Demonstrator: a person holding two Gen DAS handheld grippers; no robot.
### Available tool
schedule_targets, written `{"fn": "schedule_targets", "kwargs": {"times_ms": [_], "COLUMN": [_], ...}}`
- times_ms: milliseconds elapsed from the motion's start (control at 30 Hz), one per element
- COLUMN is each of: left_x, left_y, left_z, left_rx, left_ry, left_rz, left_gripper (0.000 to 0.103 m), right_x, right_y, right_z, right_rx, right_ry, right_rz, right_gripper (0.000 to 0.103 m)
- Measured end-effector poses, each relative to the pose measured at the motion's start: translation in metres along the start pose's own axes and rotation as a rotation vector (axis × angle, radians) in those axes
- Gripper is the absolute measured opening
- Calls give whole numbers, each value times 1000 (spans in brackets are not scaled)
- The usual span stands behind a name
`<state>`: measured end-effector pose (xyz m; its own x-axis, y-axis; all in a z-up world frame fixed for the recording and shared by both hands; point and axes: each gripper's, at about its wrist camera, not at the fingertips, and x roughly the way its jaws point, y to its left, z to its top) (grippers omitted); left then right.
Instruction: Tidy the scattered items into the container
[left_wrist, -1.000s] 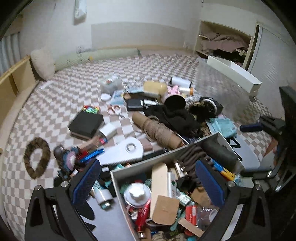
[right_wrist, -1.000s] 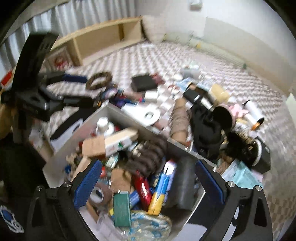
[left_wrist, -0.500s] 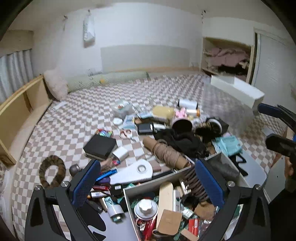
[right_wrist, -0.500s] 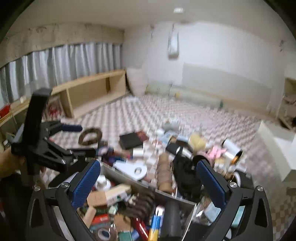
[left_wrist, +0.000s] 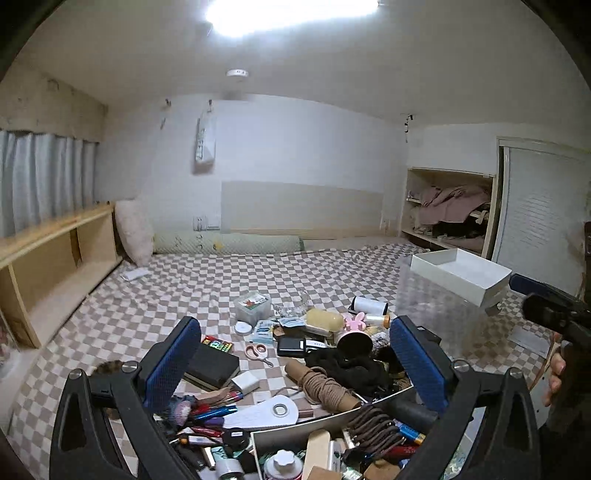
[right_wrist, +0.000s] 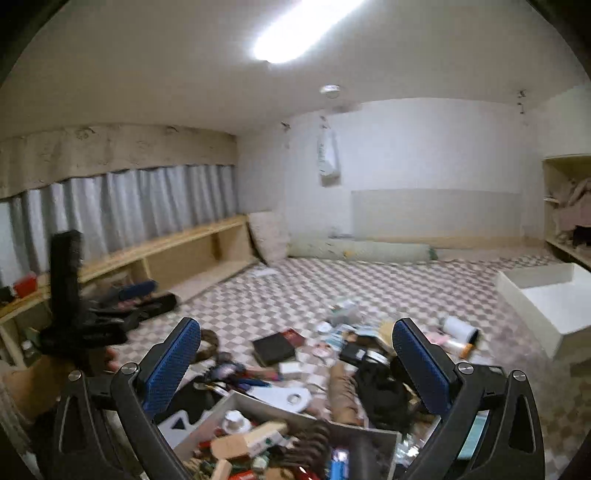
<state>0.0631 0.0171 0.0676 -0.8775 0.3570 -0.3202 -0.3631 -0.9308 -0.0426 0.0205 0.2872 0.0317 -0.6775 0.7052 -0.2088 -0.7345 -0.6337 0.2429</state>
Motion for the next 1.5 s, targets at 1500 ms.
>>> {"fn": "schedule_targets", "kwargs": {"times_ms": [1500], "left_x": [-28], "left_y": [-12], "left_z": [-94], "left_rx": [-1], "left_ry": [253], "left_rz": [85], "left_gripper": [103], "right_x": [-31], "right_y": [-5], "right_z": [-88], "right_rx": [13], "right_ry": [243], "right_rz": [-297], "right_gripper": [103]}}
